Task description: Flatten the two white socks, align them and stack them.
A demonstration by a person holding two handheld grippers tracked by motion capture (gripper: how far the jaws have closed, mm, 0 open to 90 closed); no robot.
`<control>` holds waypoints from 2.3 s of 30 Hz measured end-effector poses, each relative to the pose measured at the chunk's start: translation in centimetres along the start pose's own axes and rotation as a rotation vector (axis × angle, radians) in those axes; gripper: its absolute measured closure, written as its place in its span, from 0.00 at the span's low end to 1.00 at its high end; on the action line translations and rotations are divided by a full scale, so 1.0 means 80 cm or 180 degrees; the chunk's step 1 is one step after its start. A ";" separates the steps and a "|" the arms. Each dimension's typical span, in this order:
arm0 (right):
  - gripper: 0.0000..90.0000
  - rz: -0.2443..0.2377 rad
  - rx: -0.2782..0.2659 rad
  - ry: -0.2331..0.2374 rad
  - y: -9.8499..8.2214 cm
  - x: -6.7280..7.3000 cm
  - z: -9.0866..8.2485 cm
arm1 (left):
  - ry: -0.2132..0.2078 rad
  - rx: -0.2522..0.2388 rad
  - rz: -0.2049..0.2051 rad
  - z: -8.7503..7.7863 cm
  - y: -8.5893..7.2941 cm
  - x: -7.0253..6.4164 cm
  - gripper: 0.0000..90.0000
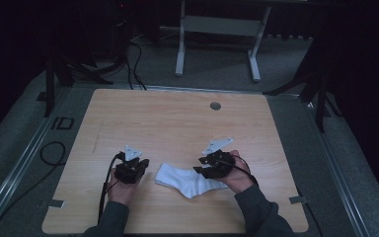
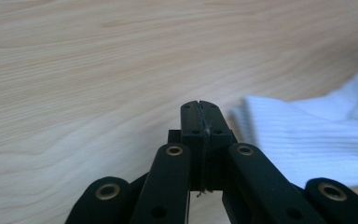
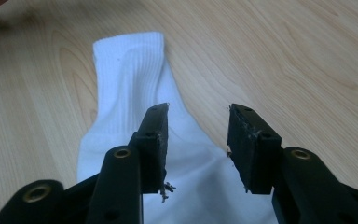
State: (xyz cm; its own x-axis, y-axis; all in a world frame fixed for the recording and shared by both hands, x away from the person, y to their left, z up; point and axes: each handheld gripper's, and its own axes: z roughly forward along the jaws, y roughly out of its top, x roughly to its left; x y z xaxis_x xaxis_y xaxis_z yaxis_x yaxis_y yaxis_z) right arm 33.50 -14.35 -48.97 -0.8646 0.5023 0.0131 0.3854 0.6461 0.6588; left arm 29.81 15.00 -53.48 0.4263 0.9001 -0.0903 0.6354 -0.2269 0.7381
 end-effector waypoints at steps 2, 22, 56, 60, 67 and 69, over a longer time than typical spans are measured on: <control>0.66 0.0009 0.0000 -0.0043 -0.003 -0.003 -0.004 | -0.0044 0.0016 0.0026 0.002 0.000 -0.006 1.00; 0.70 0.0137 0.0188 -0.0447 -0.039 -0.025 -0.032 | -0.0174 0.0318 0.0395 0.021 -0.008 -0.047 1.00; 0.98 0.0477 0.0273 -0.0390 -0.072 -0.046 -0.042 | -0.0141 0.0327 0.0455 0.022 -0.009 -0.049 1.00; 0.98 0.0482 0.0156 -0.0409 -0.066 -0.044 -0.064 | -0.0142 0.0328 0.0455 0.023 -0.009 -0.049 1.00; 0.98 0.0443 -0.0023 -0.0524 -0.055 -0.046 -0.097 | -0.0138 0.0323 0.0457 0.023 -0.009 -0.049 1.00; 0.98 0.0458 -0.0042 -0.0550 -0.055 -0.048 -0.103 | -0.0133 0.0323 0.0469 0.023 -0.009 -0.049 1.00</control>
State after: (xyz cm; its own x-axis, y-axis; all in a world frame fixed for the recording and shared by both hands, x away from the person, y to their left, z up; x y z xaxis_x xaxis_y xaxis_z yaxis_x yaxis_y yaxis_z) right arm 32.48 -23.86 -45.67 -0.7326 0.6804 -0.0207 0.4954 0.5537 0.6693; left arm 28.83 10.93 -54.90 0.5445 0.8386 -0.0154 0.6249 -0.3933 0.6744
